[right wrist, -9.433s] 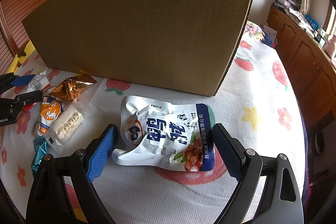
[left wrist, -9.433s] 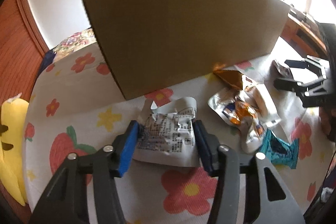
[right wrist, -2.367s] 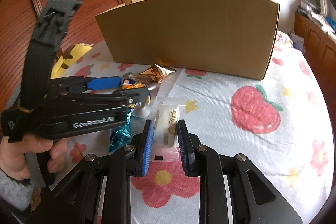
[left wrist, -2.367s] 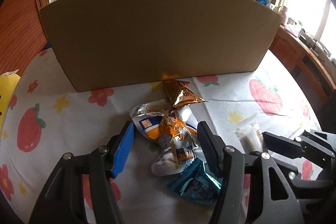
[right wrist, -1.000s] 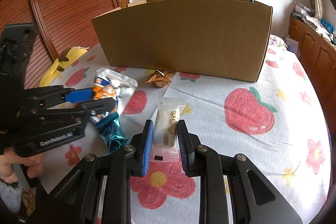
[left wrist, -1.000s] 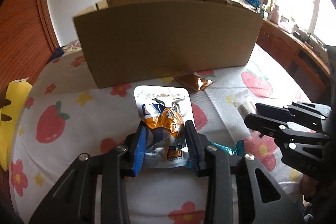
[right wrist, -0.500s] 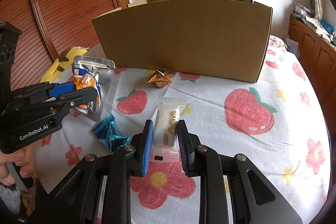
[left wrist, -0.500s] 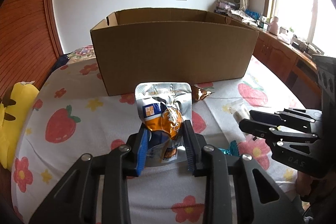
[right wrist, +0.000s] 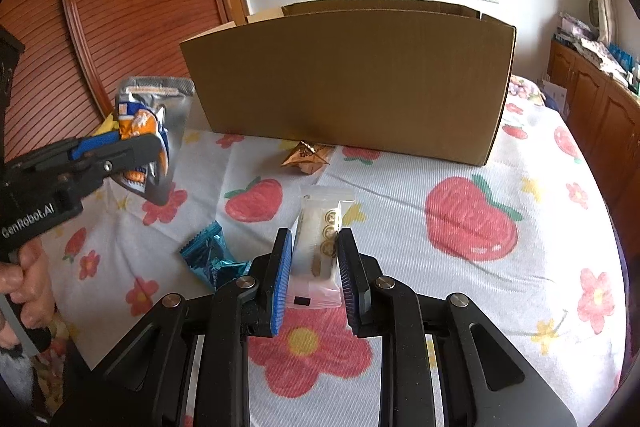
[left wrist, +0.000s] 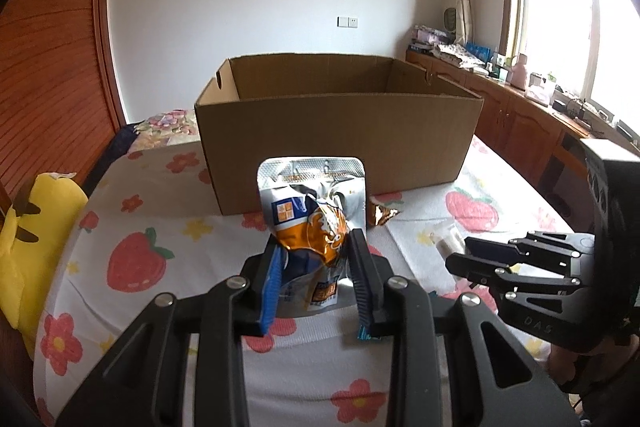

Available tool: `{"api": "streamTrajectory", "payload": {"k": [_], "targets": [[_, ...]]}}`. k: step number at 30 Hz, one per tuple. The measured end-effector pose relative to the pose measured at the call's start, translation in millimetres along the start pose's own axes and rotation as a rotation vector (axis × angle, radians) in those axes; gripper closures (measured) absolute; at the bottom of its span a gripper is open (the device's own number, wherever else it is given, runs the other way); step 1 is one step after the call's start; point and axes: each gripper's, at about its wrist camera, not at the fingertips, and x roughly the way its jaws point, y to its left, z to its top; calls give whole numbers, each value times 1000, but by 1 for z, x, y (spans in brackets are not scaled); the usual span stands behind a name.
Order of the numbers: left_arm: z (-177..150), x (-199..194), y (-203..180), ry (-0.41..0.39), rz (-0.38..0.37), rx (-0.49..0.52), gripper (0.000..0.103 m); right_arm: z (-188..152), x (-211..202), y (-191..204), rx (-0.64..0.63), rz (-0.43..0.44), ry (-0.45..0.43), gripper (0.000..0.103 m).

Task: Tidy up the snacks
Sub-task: 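Carry the orange packet and pastry packet over the box with both tools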

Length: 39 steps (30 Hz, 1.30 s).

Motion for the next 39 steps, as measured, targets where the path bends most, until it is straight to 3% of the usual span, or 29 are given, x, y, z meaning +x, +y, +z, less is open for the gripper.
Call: {"api": "streamTrajectory", "payload": {"k": [13,29,39], "targets": [[24,-12,0,-60,-28,26,73,16,-10,-4,-15,11,-22,82],[86,10,2,-124,-30,102,73,103,-40,-18,-99,-16,-148,82],[133,30,14,-174,-44,111,72,147,-14,-18,-145,-13,-171,82]]}}
